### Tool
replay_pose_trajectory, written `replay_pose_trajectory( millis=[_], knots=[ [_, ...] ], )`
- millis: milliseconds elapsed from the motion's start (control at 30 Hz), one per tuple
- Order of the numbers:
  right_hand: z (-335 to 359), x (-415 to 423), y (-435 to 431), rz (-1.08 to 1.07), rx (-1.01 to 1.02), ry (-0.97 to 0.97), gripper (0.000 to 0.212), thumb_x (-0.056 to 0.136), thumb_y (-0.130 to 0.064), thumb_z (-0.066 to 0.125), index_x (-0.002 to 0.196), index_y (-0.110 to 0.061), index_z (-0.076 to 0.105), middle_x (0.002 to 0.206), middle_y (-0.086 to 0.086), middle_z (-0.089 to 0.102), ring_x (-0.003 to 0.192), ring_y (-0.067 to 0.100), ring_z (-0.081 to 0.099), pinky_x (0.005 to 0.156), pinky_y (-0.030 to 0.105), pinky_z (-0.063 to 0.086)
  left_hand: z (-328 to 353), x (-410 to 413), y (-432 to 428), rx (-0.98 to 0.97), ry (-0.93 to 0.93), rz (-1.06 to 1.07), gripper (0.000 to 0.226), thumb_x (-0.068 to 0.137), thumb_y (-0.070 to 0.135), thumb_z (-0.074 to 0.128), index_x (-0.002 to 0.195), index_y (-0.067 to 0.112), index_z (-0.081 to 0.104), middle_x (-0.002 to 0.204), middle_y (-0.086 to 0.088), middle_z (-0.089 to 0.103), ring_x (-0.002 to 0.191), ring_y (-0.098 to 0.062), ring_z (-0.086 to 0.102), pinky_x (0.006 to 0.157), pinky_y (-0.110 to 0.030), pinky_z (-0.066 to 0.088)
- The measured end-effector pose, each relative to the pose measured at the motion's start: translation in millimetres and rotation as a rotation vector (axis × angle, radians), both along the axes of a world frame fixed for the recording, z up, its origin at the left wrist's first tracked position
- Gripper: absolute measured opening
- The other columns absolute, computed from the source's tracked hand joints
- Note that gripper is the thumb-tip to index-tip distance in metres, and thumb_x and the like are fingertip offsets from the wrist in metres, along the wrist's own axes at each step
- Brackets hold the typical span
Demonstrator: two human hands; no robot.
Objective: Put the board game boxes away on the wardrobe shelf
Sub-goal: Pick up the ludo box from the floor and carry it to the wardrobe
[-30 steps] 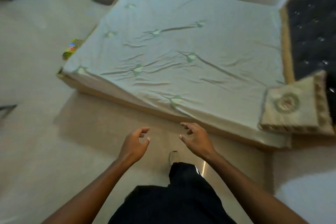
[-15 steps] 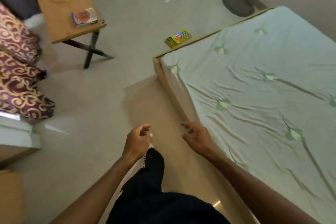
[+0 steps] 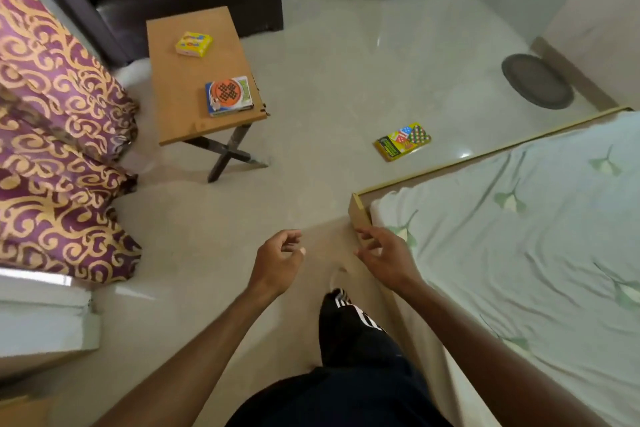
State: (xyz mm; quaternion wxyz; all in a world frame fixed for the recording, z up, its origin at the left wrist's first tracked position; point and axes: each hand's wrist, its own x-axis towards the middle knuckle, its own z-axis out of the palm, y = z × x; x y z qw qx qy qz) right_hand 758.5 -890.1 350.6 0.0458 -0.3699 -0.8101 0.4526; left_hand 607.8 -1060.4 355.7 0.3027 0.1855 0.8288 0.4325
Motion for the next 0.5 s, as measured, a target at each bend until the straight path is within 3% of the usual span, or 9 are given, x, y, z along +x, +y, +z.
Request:
replay_pose_trajectory(
  millis=[167, 500],
  knots=[
    [-20.2, -116.9, 94.7, 0.014, -0.042, 0.041, 0.042, 0.082, -0.029, 0.069, 0.123, -0.033, 0.06, 0.108, -0.01, 0.062, 0.09, 0.009, 0.063, 0.083, 0.032, 0.055, -10.7, -118.4, 90.7, -0.029, 0.035, -0.016, 0.032, 0.085, 0.012, 0.062, 0.114, 0.023, 0.065, 0.106, 0.011, 0.066, 0.094, -0.003, 0.062, 0.078, -0.015, 0.049],
    [-0.7, -324.8, 292.5, 0.042, -0.034, 0.059, 0.042, 0.082, -0.025, 0.071, 0.123, -0.029, 0.061, 0.106, -0.007, 0.061, 0.088, 0.012, 0.064, 0.081, 0.03, 0.054, 6.8, -327.2, 286.5, -0.027, 0.076, -0.025, 0.032, 0.086, 0.012, 0.061, 0.116, 0.022, 0.063, 0.11, 0.009, 0.066, 0.096, -0.001, 0.061, 0.079, -0.016, 0.046]
  ],
)
